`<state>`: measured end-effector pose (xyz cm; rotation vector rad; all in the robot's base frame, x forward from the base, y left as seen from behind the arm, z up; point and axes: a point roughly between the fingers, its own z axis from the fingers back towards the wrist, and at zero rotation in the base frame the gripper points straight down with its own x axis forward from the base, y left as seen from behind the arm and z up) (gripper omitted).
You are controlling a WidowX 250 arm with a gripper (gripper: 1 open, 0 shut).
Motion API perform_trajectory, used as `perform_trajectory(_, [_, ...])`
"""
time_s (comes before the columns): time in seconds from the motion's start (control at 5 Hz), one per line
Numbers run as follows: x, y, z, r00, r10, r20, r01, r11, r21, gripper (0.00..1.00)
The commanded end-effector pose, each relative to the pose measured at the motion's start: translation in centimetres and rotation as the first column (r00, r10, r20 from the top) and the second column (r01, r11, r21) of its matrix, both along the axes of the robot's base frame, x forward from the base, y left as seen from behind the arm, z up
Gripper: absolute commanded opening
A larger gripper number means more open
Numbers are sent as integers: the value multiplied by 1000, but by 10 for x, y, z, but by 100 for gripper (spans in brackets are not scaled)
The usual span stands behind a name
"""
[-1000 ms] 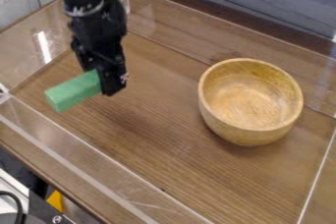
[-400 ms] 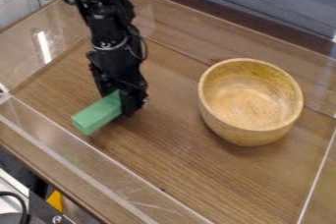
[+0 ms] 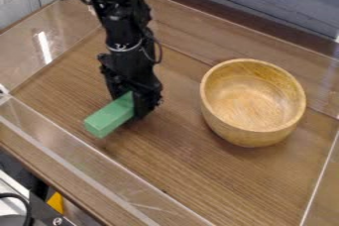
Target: Remove the green block from inside the brown bowl and put it on the table
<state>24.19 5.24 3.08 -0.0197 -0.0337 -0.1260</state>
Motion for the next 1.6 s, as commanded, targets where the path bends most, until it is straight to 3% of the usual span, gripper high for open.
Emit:
perform_trajectory(0.0, [5,-10,8,999,21,44,-22,1000,16,0])
perform_trajectory(0.2, [0,-16,6,998,43,50,-44,999,22,0])
perform_trajectory(0.6, [-11,25,4,996,72,57,-74,997,25,0])
perform_trajectory(1.0, [-13,21,15,998,41,54,-42,999,19,0])
perform_trajectory(1.2, [-19,19,12,993,105,51,-106,994,16,0])
perform_trajectory(1.4, [-16,14,2,991,129,45,-130,991,17,0])
